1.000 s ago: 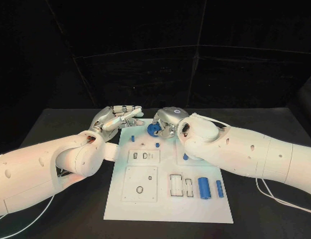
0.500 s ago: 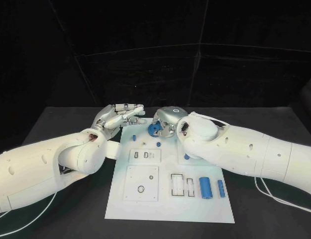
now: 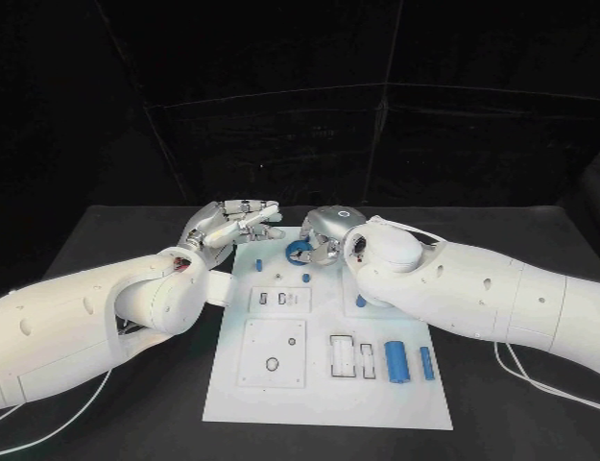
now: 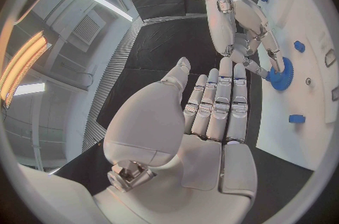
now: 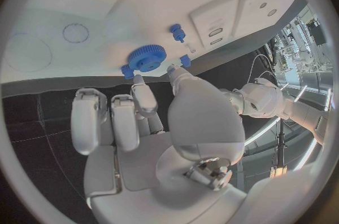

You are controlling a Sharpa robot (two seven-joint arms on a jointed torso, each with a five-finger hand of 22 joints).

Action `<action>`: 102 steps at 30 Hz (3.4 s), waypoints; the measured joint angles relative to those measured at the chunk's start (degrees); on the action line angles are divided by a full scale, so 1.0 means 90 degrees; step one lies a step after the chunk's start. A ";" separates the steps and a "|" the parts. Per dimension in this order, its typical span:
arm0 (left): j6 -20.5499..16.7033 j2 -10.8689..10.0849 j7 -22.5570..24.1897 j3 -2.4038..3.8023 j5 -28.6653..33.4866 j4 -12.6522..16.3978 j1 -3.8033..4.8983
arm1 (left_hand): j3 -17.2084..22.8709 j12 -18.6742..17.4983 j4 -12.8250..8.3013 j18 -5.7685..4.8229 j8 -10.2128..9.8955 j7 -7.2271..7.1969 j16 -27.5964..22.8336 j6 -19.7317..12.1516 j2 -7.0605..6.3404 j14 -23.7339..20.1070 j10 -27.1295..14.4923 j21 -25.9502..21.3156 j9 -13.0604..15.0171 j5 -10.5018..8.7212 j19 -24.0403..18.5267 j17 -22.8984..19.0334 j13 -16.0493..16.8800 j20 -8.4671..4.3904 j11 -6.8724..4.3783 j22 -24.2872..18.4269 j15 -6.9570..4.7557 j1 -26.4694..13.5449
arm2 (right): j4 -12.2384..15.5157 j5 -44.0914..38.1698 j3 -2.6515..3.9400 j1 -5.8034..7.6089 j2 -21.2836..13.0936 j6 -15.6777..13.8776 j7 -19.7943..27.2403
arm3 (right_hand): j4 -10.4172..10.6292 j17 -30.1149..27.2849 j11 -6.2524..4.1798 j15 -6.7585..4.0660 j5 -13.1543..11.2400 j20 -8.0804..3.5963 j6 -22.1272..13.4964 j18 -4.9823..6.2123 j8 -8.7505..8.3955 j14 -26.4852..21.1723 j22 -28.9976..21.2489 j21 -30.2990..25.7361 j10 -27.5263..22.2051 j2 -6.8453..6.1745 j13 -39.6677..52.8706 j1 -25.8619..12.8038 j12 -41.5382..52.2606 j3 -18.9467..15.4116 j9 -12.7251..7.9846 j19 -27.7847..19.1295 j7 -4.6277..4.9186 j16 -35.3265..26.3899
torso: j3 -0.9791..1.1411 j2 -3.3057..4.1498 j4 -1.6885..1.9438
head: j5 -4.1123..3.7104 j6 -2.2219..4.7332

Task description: Assemble the parts on the task board

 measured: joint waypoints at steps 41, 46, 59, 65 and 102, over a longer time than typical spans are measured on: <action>0.0017 0.0105 -0.0035 -0.0172 0.0004 -0.0194 -0.0003 | -0.0010 -0.0025 -0.0010 0.0000 0.0000 0.0000 0.0001 0.0000 0.0024 -0.0022 0.0000 -0.0024 0.0000 0.0000 0.0000 0.0003 -0.0004 0.0000 0.0000 -0.0009 0.0023 0.0024 | 0.0985 0.2815 -0.0005 0.0109 -0.2803 -0.0924 0.1930 | -0.0707 -0.0002 -0.0012 0.0000 0.0254 -0.0024 0.0156 -0.0102 0.0044 0.0000 -0.0001 -0.0020 0.0035 0.0145 0.0121 0.1594 0.0069 -0.1010 0.0010 -0.0023 -0.0051 -0.0036 | 0.0134 -0.0112 -0.0331 | -0.0057 0.0185; 0.0026 0.0120 -0.0038 -0.0188 0.0011 -0.0211 -0.0003 | -0.0018 -0.0024 -0.0018 0.0000 0.0000 0.0000 0.0001 0.0000 0.0024 -0.0022 0.0000 -0.0024 0.0000 0.0000 0.0000 0.0009 -0.0003 0.0000 0.0000 -0.0009 0.0023 0.0025 | 0.0725 0.2888 -0.0005 0.0027 -0.2848 -0.0851 0.2070 | -0.0760 -0.0002 -0.0013 0.0000 0.0254 -0.0025 0.0089 -0.0101 0.0016 0.0000 -0.0001 -0.0020 0.0033 0.0108 0.0074 0.1723 0.0012 -0.1063 -0.0008 -0.0023 -0.0047 -0.0036 | 0.0135 -0.0117 -0.0333 | -0.0117 0.0151; 0.0044 0.0139 -0.0040 -0.0193 0.0023 -0.0252 -0.0006 | 0.0001 -0.0024 -0.0036 0.0000 0.0000 0.0000 0.0001 0.0000 0.0024 -0.0022 0.0000 -0.0024 0.0000 0.0000 0.0000 0.0009 -0.0002 0.0000 0.0000 -0.0008 0.0023 0.0024 | 0.0377 0.2882 -0.0012 -0.0276 -0.2711 -0.0653 0.2243 | -0.0916 -0.0002 -0.0058 0.0000 0.0254 -0.0024 0.0089 -0.0101 0.0009 0.0000 -0.0001 -0.0020 -0.0012 0.0226 0.0038 0.2130 -0.0054 -0.1078 -0.0008 -0.0023 -0.0047 -0.0036 | 0.0123 -0.0114 -0.0334 | -0.0172 0.0016; 0.0047 0.0143 -0.0042 -0.0193 0.0026 -0.0272 -0.0007 | 0.0001 -0.0025 -0.0036 -0.0001 0.0000 0.0000 0.0001 0.0000 0.0025 -0.0022 0.0000 -0.0024 0.0000 0.0000 0.0000 0.0015 -0.0002 0.0000 0.0000 -0.0014 0.0023 0.0024 | 0.0303 0.2879 -0.0011 -0.0315 -0.2609 -0.0624 0.2264 | -0.0942 -0.0002 -0.0058 0.0000 0.0254 -0.0024 0.0089 -0.0101 0.0009 0.0000 -0.0001 -0.0020 -0.0012 0.0280 0.0039 0.2184 -0.0054 -0.1056 -0.0005 -0.0023 -0.0047 -0.0036 | 0.0123 -0.0114 -0.0331 | -0.0165 0.0005; 0.0084 0.0151 -0.0053 -0.0193 0.0034 -0.0312 -0.0012 | 0.0001 -0.0024 -0.0036 0.0000 0.0000 0.0000 0.0001 0.0000 0.0024 -0.0022 0.0000 -0.0023 0.0000 0.0000 0.0000 0.0018 -0.0006 0.0000 0.0000 -0.0012 0.0023 0.0024 | 0.0046 0.2875 -0.0006 -0.0391 -0.2276 -0.0691 0.2086 | -0.0957 0.0001 -0.0116 -0.0025 -0.0210 -0.0039 0.0626 -0.0100 0.0229 0.0025 0.0003 -0.0020 0.0094 0.0554 0.0220 0.2351 0.0080 -0.0879 0.0030 -0.0008 -0.0151 -0.0004 | 0.0118 -0.0112 -0.0340 | -0.0190 -0.0007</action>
